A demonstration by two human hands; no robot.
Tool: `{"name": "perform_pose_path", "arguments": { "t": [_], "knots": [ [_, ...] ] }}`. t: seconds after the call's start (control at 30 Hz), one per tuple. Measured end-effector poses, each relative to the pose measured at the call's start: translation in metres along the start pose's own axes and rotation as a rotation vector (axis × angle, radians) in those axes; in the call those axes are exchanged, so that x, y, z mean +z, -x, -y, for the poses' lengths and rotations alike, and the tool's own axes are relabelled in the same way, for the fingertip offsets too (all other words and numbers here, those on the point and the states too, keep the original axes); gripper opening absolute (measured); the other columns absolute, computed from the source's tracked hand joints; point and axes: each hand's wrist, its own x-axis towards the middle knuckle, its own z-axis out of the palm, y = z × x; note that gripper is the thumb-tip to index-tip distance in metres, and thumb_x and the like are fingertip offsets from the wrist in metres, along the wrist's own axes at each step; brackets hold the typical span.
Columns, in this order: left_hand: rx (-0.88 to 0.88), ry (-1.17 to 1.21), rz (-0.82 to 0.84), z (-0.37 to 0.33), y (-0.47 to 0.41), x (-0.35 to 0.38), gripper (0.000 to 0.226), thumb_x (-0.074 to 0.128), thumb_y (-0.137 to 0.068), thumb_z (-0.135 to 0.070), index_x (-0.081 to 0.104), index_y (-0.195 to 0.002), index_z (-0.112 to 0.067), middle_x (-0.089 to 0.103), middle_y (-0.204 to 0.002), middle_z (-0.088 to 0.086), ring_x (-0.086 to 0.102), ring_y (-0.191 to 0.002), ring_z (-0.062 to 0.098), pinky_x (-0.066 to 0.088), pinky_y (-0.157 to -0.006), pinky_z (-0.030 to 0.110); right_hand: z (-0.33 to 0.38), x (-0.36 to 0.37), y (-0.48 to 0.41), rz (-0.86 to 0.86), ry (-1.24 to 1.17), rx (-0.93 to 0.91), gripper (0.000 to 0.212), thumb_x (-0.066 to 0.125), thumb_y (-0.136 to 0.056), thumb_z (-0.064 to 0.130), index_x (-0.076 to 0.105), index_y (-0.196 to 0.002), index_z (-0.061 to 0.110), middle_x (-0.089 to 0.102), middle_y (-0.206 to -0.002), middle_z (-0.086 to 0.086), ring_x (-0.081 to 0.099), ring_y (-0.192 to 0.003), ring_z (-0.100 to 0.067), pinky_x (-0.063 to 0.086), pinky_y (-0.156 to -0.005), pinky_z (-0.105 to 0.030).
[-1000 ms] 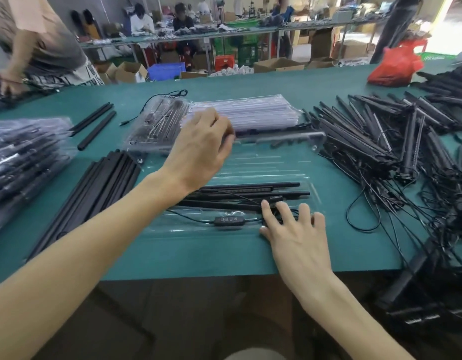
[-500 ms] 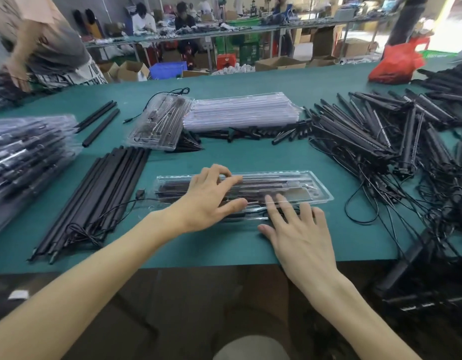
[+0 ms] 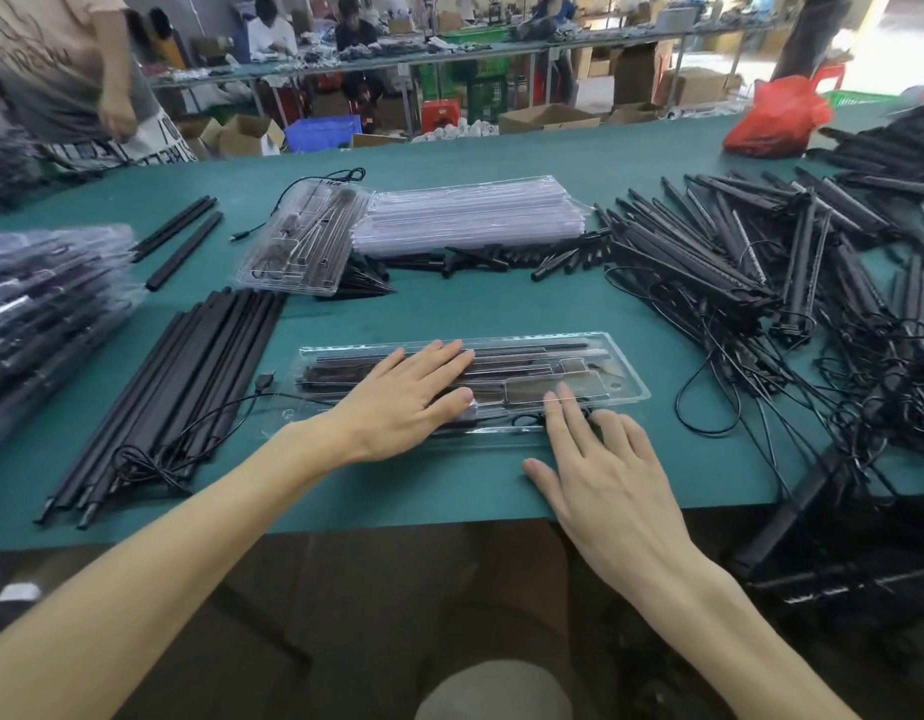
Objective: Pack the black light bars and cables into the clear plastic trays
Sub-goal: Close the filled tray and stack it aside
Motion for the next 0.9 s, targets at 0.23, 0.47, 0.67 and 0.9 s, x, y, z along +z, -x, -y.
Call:
{"name": "perform_pose_path", "arguments": {
  "t": [0.23,0.47,0.67,0.9],
  "knots": [
    [0.008,-0.088,-0.042,-0.005,0.005,0.006,0.081,-0.003,-0.089,-0.073,-0.002,-0.160,-0.036,-0.009,-0.166,-0.019,-0.015,-0.151,-0.002,-0.008,-0.125,0.036,-0.013,0.000,0.013,-0.255,-0.280,-0.024,0.042,0.060,-0.096,0.024,0.064,-0.131,0.002,0.064,-0.135,-0.010,0.062,-0.123,-0.023,0.051,-0.104,-0.039],
    [0.010,-0.101,-0.058,-0.004,0.005,0.008,0.077,-0.001,-0.091,-0.072,-0.003,-0.160,-0.038,-0.009,-0.166,-0.019,-0.015,-0.150,-0.002,-0.008,-0.125,0.036,-0.022,0.000,0.020,-0.262,-0.483,-0.005,0.034,0.068,-0.092,0.001,0.069,-0.125,0.005,0.064,-0.136,-0.003,0.056,-0.131,-0.014,0.042,-0.111,-0.030],
    [0.015,-0.120,-0.093,-0.002,0.004,0.011,0.076,0.000,-0.093,-0.071,0.000,-0.160,-0.037,-0.006,-0.167,-0.018,-0.013,-0.151,-0.002,-0.007,-0.125,0.034,-0.026,-0.006,0.024,-0.368,-0.554,0.057,0.023,0.063,-0.093,-0.002,0.070,-0.115,0.000,0.069,-0.114,-0.005,0.064,-0.110,-0.021,0.052,-0.097,-0.029],
    [0.024,-0.160,-0.119,0.000,0.004,0.016,0.077,-0.004,-0.092,-0.072,-0.002,-0.160,-0.036,-0.008,-0.167,-0.016,-0.013,-0.152,0.001,-0.005,-0.125,0.036,-0.043,-0.015,-0.001,-0.204,-0.631,0.392,0.040,0.048,-0.103,0.039,0.053,-0.133,0.013,0.049,-0.121,0.003,0.058,-0.092,-0.015,0.051,-0.082,-0.037]
  ]
}}
